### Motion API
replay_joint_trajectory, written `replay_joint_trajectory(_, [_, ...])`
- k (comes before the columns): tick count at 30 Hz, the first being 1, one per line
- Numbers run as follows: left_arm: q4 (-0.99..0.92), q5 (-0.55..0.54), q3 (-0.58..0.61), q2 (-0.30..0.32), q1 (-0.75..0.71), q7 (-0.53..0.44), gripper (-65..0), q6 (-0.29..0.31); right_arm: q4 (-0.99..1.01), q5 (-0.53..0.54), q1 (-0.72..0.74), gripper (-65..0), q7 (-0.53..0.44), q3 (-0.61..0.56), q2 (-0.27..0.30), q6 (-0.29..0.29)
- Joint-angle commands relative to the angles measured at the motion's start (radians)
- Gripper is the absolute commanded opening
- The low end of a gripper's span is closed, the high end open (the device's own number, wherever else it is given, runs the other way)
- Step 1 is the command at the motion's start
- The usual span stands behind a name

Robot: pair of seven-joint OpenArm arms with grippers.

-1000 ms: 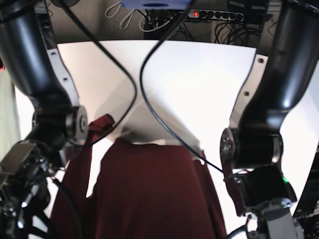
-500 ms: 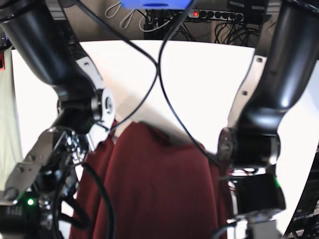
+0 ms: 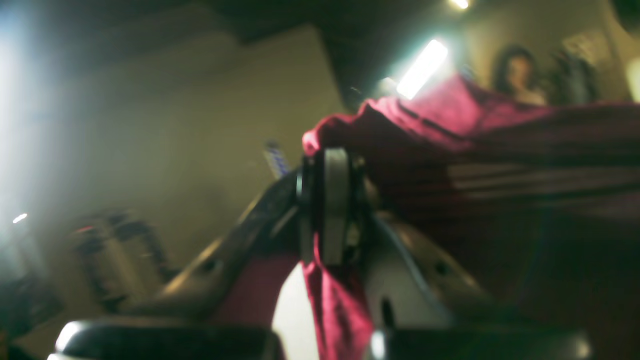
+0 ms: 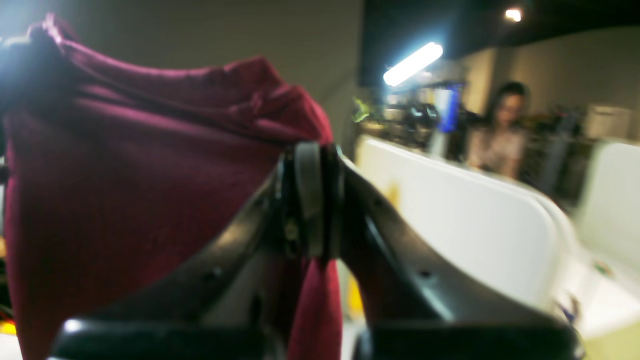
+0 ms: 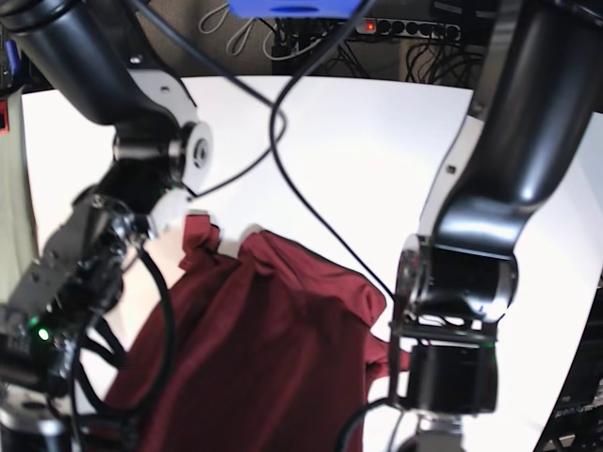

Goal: Layout the t-shirt on the table in an organized manner, then fold the t-shirt properly
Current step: 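Raise both grippers high, holding the shirt hanging between them, then lower the hanging shirt onto the table, spreading it with both grippers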

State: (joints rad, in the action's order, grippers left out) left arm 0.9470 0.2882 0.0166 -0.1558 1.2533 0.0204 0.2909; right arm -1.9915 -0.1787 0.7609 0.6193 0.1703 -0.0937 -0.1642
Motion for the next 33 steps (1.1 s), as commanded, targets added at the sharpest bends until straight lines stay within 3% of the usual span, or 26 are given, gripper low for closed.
replay_joint_trajectory(1, [0.005, -0.004, 0.029, -0.001, 0.03, -0.055, -64.8, -0.065, -0.024, -0.006, 0.013, -65.0, -0.031, 0.011, 0.01, 0.007])
replay_joint_trajectory(5, [-0.004, -0.004, 0.089, -0.001, -0.028, -0.122, -64.8, -0.149, -0.033, -0.005, -0.045, -65.0, -0.032, 0.041, 0.044, 0.007])
replay_joint_trajectory(12, [0.005, -0.005, 0.089, -0.001, -0.051, -0.133, -64.8, -0.161, -0.033, -0.005, -0.045, -65.0, -0.032, 0.018, 0.045, 0.005])
replay_joint_trajectory(17, [0.03, -0.005, 0.038, -0.001, -0.051, -0.135, -64.8, -0.161, -0.035, -0.005, -0.047, -65.0, -0.032, -0.079, 0.036, 0.005])
replay_joint_trajectory(23, [0.083, -0.005, -0.079, -0.001, -0.047, -0.127, -64.8, -0.154, -0.035, -0.009, -0.047, -65.0, -0.032, -0.165, -0.063, 0.005])
replay_joint_trajectory(27, [0.146, -0.005, -0.102, -0.001, -0.048, -0.126, -64.8, -0.154, -0.035, -0.009, -0.047, -65.0, -0.034, -0.248, -0.063, 0.005])
replay_joint_trajectory(33, [0.217, -0.005, -0.106, 0.015, -0.04, -0.126, -64.8, -0.155, -0.028, -0.006, -0.054, -65.0, -0.034, -0.469, -0.063, 0.005])
